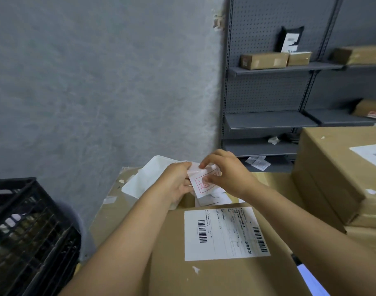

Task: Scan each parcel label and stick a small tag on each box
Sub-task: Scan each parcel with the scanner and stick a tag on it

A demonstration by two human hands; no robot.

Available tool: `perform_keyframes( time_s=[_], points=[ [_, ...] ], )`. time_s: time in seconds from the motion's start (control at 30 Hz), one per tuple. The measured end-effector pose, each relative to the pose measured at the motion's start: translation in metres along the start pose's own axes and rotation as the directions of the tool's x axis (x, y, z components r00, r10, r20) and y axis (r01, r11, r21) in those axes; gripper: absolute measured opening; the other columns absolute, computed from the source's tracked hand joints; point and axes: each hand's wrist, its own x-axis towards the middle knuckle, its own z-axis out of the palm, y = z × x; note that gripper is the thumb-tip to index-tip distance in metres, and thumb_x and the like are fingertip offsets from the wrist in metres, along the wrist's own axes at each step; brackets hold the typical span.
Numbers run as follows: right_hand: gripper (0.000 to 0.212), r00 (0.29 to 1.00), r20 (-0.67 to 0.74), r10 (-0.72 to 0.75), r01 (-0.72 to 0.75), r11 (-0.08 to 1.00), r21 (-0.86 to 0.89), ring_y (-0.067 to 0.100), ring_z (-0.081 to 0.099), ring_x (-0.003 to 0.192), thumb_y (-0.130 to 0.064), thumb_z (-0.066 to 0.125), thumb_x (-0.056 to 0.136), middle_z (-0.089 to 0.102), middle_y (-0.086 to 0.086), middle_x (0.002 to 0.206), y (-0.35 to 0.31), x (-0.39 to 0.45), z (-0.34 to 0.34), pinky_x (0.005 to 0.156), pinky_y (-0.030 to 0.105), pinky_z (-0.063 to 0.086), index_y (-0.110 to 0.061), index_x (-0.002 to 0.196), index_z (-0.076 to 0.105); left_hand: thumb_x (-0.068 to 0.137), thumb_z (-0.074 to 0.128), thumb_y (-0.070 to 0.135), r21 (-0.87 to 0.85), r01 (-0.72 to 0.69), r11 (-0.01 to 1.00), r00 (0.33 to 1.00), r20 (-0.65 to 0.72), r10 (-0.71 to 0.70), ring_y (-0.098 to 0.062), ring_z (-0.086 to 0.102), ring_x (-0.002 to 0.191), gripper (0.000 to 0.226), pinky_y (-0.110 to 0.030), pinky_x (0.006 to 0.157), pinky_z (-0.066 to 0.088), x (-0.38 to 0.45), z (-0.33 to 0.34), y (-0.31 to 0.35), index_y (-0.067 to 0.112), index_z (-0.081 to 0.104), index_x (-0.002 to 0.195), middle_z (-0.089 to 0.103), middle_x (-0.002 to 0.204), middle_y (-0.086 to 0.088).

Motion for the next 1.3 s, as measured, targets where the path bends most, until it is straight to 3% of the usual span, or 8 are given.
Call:
perform_keyframes(
  time_s=[0.13, 0.33, 0.5, 0.57, 0.63, 0.9, 1.07, 1.3],
  points=[
    [0.025, 0.992, -0.062, -0.111, 0.106, 0.991, -0.076, 0.014, 0.046, 0.104, -0.015, 0.074, 0.079, 0.057, -0.005, 0.111, -0.012, -0.003, -0.001, 0.086, 0.025, 0.037, -0.02, 0.103, 0.069, 0.102, 0.037, 0.018, 0.04, 0.0, 0.999, 1.0, -0.03, 0.001, -0.033, 0.064, 0.092, 0.03, -0.043, 0.077, 0.053, 0.0, -0.007, 0.007, 0.003, 0.048, 0.126, 0.064, 0.114, -0.022],
    [0.008, 0.978, -0.081, -0.192, 0.187, 0.98, -0.063, 0.014, 0.048, 0.1, -0.015, 0.072, 0.082, 0.062, -0.004, 0.105, -0.021, -0.006, 0.0, 0.085, 0.025, 0.04, -0.018, 0.089, 0.069, 0.099, 0.035, 0.008, -0.016, -0.085, 0.996, 0.987, -0.135, 0.082, -0.02, 0.065, 0.062, 0.023, -0.031, 0.05, 0.052, 0.005, -0.023, 0.021, 0.009, 0.055, 0.086, 0.067, 0.07, -0.007],
    [0.006, 0.995, 0.011, -0.1, 0.1, 0.995, 0.01, 0.009, 0.05, 0.093, -0.023, 0.072, 0.08, 0.062, -0.011, 0.092, -0.014, -0.013, -0.005, 0.081, 0.02, 0.039, -0.025, 0.081, 0.066, 0.098, 0.036, 0.008, 0.268, -0.235, 0.934, 0.896, -0.313, 0.315, -0.032, 0.064, 0.085, 0.025, -0.033, 0.055, 0.055, 0.029, -0.06, 0.031, 0.004, 0.061, 0.094, 0.065, 0.101, -0.017],
    [0.01, 1.0, 0.026, -0.003, 0.002, 0.998, 0.068, 0.005, 0.054, 0.089, -0.026, 0.07, 0.081, 0.065, -0.013, 0.086, -0.007, -0.018, -0.011, 0.076, 0.023, 0.044, -0.03, 0.075, 0.062, 0.097, 0.044, 0.012, 0.613, -0.195, 0.766, 0.819, -0.328, 0.471, -0.037, 0.061, 0.102, 0.025, -0.037, 0.078, 0.051, 0.04, -0.079, 0.027, 0.004, 0.065, 0.107, 0.064, 0.115, -0.021],
    [0.011, 0.996, 0.039, 0.079, -0.084, 0.985, 0.149, 0.004, 0.059, 0.084, -0.026, 0.068, 0.082, 0.066, -0.011, 0.083, 0.0, -0.023, -0.016, 0.072, 0.029, 0.05, -0.028, 0.074, 0.061, 0.092, 0.054, 0.015, 0.812, -0.168, 0.559, 0.823, -0.197, 0.533, -0.035, 0.061, 0.101, 0.017, -0.032, 0.08, 0.046, 0.046, -0.092, 0.022, 0.009, 0.07, 0.097, 0.068, 0.109, -0.018],
    [0.004, 0.983, 0.021, 0.181, -0.181, 0.962, 0.206, 0.009, 0.062, 0.081, -0.024, 0.064, 0.087, 0.069, -0.005, 0.083, 0.006, -0.042, -0.025, 0.08, 0.037, 0.051, -0.025, 0.083, 0.062, 0.076, 0.076, 0.032, 0.995, -0.099, -0.031, 0.905, 0.103, 0.412, -0.023, 0.056, 0.103, 0.043, -0.032, 0.081, 0.043, 0.051, -0.087, -0.011, 0.019, 0.052, 0.109, 0.056, 0.112, -0.001],
    [0.008, 0.971, 0.078, 0.224, -0.235, 0.95, 0.206, 0.013, 0.066, 0.082, -0.027, 0.066, 0.087, 0.07, -0.002, 0.086, 0.001, -0.053, -0.033, 0.079, 0.042, 0.055, -0.02, 0.085, 0.063, 0.084, 0.07, 0.031, 0.977, -0.191, 0.091, 0.915, 0.144, 0.378, -0.023, 0.057, 0.101, 0.031, -0.034, 0.087, 0.048, 0.052, -0.088, -0.009, 0.02, 0.058, 0.11, 0.061, 0.114, -0.004],
    [0.013, 0.931, 0.195, 0.308, -0.353, 0.894, 0.276, 0.018, 0.071, 0.084, -0.031, 0.065, 0.089, 0.075, 0.0, 0.087, -0.022, -0.066, -0.031, 0.081, 0.043, 0.056, -0.019, 0.083, 0.061, 0.086, 0.064, 0.027, 0.922, -0.367, 0.123, 0.765, 0.224, 0.603, -0.025, 0.058, 0.097, 0.01, -0.037, 0.085, 0.049, 0.025, -0.082, 0.017, 0.02, 0.068, 0.092, 0.059, 0.103, -0.005]
  ],
)
